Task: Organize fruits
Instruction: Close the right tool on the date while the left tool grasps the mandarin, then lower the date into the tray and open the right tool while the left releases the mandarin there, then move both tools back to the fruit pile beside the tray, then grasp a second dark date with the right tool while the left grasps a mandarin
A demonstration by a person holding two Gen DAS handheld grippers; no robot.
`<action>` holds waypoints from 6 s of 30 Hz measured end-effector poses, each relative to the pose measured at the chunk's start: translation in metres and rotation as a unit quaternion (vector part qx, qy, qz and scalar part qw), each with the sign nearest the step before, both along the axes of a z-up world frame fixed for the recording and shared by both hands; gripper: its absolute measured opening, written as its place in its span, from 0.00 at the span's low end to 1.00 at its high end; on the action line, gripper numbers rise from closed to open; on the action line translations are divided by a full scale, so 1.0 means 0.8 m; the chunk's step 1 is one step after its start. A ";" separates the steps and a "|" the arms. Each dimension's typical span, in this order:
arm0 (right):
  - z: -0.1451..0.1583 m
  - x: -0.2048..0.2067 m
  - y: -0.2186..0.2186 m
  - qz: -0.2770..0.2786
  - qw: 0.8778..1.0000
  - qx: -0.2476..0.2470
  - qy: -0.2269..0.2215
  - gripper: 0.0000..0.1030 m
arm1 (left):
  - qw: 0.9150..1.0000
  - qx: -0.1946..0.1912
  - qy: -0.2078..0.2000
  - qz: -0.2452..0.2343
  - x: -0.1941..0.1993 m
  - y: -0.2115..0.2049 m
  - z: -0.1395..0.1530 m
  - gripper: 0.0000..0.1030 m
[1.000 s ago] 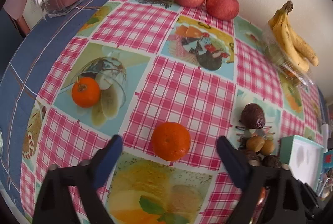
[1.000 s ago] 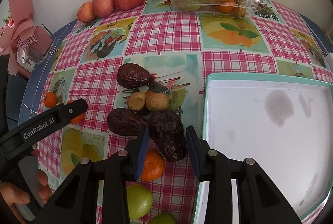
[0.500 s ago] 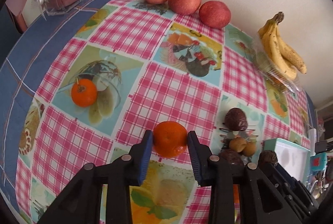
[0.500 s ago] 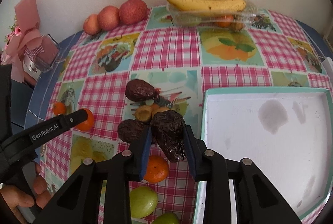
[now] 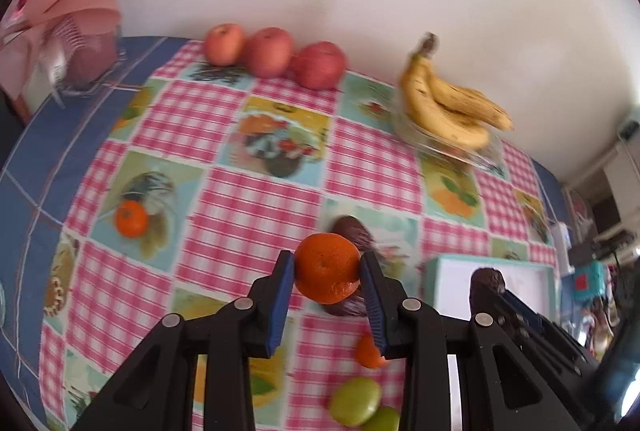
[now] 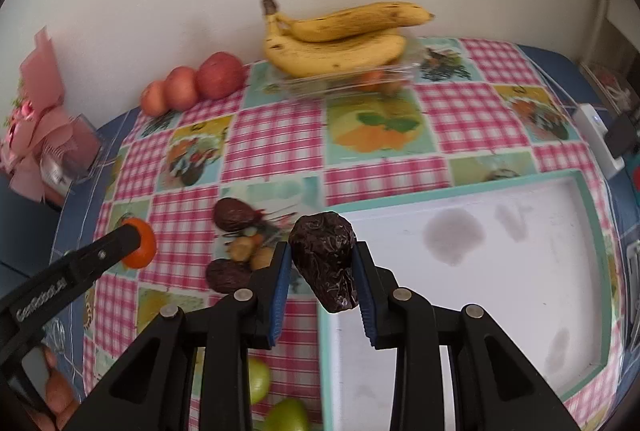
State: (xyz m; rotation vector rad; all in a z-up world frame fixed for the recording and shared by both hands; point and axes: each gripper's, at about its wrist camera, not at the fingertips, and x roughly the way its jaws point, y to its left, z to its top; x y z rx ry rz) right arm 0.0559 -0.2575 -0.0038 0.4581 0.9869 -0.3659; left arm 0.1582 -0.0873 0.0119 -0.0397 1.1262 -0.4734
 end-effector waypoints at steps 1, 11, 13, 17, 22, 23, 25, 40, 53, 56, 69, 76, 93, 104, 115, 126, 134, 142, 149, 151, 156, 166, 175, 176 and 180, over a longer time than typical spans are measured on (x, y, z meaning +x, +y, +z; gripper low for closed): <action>-0.001 -0.006 -0.007 -0.010 1.000 -0.003 0.002 0.32 | 1.000 -0.001 0.002 -0.009 -0.005 -0.007 0.000 0.35; 0.001 -0.069 -0.098 -0.127 0.991 -0.018 0.027 0.32 | 0.995 -0.001 0.011 -0.100 -0.062 -0.085 -0.007 0.35; 0.003 -0.081 -0.113 -0.146 0.989 -0.018 0.028 0.32 | 0.993 0.000 0.010 -0.119 -0.074 -0.099 -0.008 0.35; 0.010 -0.101 -0.134 -0.171 0.985 -0.017 0.020 0.32 | 0.988 -0.005 0.008 -0.156 -0.100 -0.128 -0.014 0.35; 0.008 -0.112 -0.143 -0.178 0.984 -0.014 0.014 0.32 | 0.983 -0.002 0.004 -0.183 -0.120 -0.157 -0.032 0.35; 0.005 -0.112 -0.144 -0.178 0.984 -0.012 0.016 0.32 | 0.983 -0.001 0.007 -0.185 -0.122 -0.160 -0.037 0.35; -0.008 -0.110 -0.147 -0.176 0.984 -0.004 0.022 0.32 | 0.982 0.008 0.015 -0.191 -0.126 -0.169 -0.050 0.35; -0.059 -0.110 -0.162 -0.191 0.979 0.014 0.075 0.32 | 0.977 0.057 0.024 -0.202 -0.135 -0.179 -0.089 0.36; -0.064 -0.111 -0.164 -0.191 0.977 0.009 0.089 0.32 | 0.975 0.068 0.030 -0.207 -0.136 -0.186 -0.089 0.37; -0.064 -0.111 -0.165 -0.195 0.976 0.009 0.091 0.32 | 0.975 0.063 0.032 -0.210 -0.135 -0.185 -0.084 0.41; -0.058 -0.108 -0.160 -0.188 0.978 -0.025 0.090 0.79 | 0.984 0.063 0.019 -0.168 -0.110 -0.157 -0.056 0.74; -0.047 -0.091 -0.139 -0.153 0.984 -0.057 0.075 0.93 | 0.993 0.106 -0.011 -0.055 -0.051 -0.094 -0.051 0.98; -0.021 -0.007 -0.020 -0.018 0.996 -0.092 0.006 0.93 | 0.972 0.173 -0.091 0.134 0.047 0.090 -0.035 1.00; -0.017 0.046 0.051 0.059 0.997 -0.050 -0.028 0.93 | 0.975 0.113 -0.084 0.170 0.079 0.145 -0.035 1.00; -0.058 0.105 0.071 0.079 0.996 -0.027 0.000 0.93 | 0.977 0.074 -0.046 0.192 0.112 0.172 -0.074 1.00; -0.088 0.146 0.092 0.094 0.995 -0.034 0.006 0.71 | 0.982 0.065 -0.018 0.175 0.126 0.153 -0.101 0.93; -0.091 0.153 0.097 0.102 0.994 -0.035 0.020 0.47 | 0.982 0.057 0.009 0.179 0.126 0.153 -0.114 0.44; -0.070 0.139 0.095 0.101 0.995 -0.028 0.000 0.47 | 0.986 0.039 0.007 0.161 0.121 0.146 -0.105 0.31; -0.047 0.111 0.084 0.083 0.996 -0.020 -0.012 0.47 | 0.990 0.028 -0.015 0.141 0.107 0.133 -0.073 0.17; -0.040 0.101 0.080 0.078 0.997 -0.019 -0.015 0.47 | 0.990 0.030 -0.026 0.132 0.102 0.128 -0.064 0.17; -0.031 0.078 0.067 0.068 0.997 -0.018 -0.008 0.47 | 0.990 0.008 -0.008 0.141 0.103 0.138 -0.073 0.18; -0.039 0.068 0.046 0.048 0.999 0.000 -0.005 0.47 | 0.984 -0.032 0.025 0.174 0.115 0.169 -0.105 0.56; -0.039 0.067 0.045 0.048 0.999 -0.003 -0.002 0.47 | 0.987 -0.024 0.052 0.152 0.112 0.143 -0.128 0.37; -0.039 0.067 0.045 0.048 0.999 -0.003 -0.002 0.47 | 0.987 -0.027 0.052 0.152 0.112 0.144 -0.128 0.37; -0.036 0.064 0.044 0.046 0.999 -0.003 -0.003 0.47 | 0.986 -0.043 0.051 0.150 0.108 0.146 -0.117 0.36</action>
